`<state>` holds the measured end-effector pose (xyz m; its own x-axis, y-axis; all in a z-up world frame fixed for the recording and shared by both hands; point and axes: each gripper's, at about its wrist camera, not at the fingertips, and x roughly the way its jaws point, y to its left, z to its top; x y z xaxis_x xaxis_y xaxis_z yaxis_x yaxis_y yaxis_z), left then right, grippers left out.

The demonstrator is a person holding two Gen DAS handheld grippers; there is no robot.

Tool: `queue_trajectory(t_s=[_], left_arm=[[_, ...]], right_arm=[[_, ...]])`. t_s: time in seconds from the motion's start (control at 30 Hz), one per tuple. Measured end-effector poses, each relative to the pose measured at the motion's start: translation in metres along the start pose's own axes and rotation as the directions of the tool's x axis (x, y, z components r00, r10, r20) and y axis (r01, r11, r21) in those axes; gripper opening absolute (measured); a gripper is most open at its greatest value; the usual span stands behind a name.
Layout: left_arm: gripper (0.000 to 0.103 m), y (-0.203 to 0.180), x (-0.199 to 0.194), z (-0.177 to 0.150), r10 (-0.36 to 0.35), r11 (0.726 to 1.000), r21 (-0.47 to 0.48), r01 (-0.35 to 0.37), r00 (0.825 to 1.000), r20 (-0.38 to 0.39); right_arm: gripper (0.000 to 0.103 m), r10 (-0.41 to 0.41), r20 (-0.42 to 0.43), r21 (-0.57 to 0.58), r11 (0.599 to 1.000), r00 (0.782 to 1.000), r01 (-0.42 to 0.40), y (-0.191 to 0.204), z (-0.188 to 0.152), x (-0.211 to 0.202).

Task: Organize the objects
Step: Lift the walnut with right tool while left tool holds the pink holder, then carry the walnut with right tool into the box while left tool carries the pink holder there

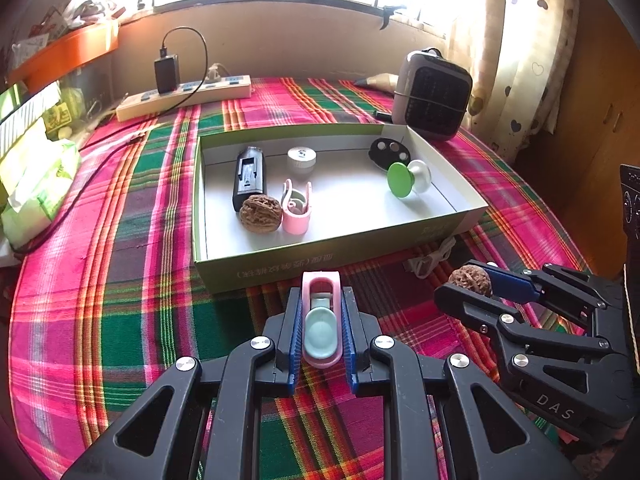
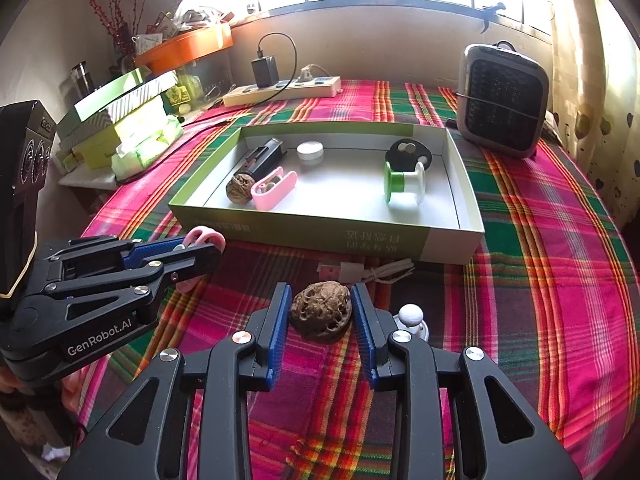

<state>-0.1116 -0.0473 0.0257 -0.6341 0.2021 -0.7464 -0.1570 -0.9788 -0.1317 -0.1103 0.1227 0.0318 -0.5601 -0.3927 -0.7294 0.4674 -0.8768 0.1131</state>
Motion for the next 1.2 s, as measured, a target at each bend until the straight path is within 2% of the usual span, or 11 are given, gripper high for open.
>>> queue_trajectory(t_s=[0.67,0.87,1.2], left_arm=[[0.016,0.002,-0.003,0.034,0.004,1.0,-0.001,-0.004,0.999,0.035],[0.016,-0.002,0.004,0.045,-0.008,1.0,0.007,0.008,0.999,0.035],[0.016,-0.008,0.027,0.056,-0.021,1.0,0.017,0.021,1.0,0.006]], right_arm=[[0.032,0.005,0.06,-0.027,1.0,0.998,-0.003,-0.01,0.039,-0.005],[0.032,-0.009,0.064,-0.034,0.999,0.998,0.012,-0.02,0.058,0.005],[0.032,-0.012,0.022,-0.058,0.998,1.0,0.014,-0.035,0.09,0.038]])
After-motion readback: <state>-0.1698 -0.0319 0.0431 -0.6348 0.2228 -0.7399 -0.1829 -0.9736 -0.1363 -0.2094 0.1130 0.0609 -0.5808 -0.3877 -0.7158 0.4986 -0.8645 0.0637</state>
